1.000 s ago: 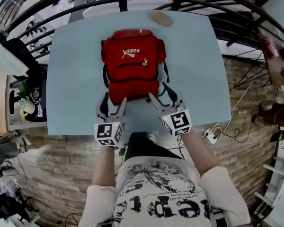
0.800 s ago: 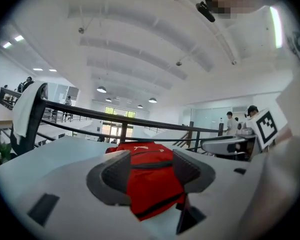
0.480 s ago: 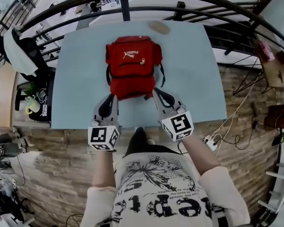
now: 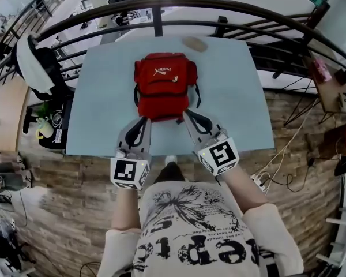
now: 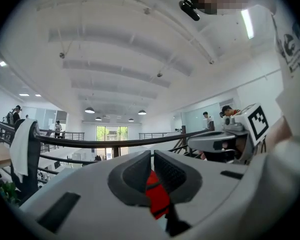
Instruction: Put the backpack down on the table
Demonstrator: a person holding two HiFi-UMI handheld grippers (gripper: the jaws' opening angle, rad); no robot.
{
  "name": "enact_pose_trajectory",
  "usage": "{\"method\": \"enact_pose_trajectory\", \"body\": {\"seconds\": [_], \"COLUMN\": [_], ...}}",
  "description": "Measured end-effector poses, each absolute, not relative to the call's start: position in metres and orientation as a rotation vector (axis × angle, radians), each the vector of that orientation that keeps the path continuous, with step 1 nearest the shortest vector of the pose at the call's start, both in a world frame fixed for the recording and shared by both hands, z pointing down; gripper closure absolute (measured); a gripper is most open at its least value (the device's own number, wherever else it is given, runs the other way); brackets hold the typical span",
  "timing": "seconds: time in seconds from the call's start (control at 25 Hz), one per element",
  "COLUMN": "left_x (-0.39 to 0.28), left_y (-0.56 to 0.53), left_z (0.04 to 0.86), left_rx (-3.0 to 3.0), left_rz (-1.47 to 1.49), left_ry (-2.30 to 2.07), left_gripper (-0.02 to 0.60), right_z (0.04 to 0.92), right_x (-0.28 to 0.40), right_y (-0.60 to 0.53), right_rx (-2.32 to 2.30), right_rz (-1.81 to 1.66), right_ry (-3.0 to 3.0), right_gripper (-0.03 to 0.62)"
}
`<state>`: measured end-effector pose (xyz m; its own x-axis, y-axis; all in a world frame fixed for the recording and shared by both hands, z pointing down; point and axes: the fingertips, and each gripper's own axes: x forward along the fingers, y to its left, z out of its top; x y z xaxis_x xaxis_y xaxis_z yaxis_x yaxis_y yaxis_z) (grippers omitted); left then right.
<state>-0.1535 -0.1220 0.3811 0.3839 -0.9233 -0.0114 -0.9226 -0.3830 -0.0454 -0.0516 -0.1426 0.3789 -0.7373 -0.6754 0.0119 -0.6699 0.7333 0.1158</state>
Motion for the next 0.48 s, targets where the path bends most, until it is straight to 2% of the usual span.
{"method": "enact_pose_trajectory", "body": {"seconds": [0.48], "left_x": [-0.146], "left_y": [-0.115], "left_z": [0.362], "left_rx": [-2.567], "left_rz": [0.003], "left_ry": [1.658], "left_gripper": [0.560], "right_z": [0.365], "right_x": [-0.052], "right_y": [-0.133], "right_rx": [1.150], "right_rz": [-0.224], "right_ry": [-2.876], "right_gripper": [0.602]}}
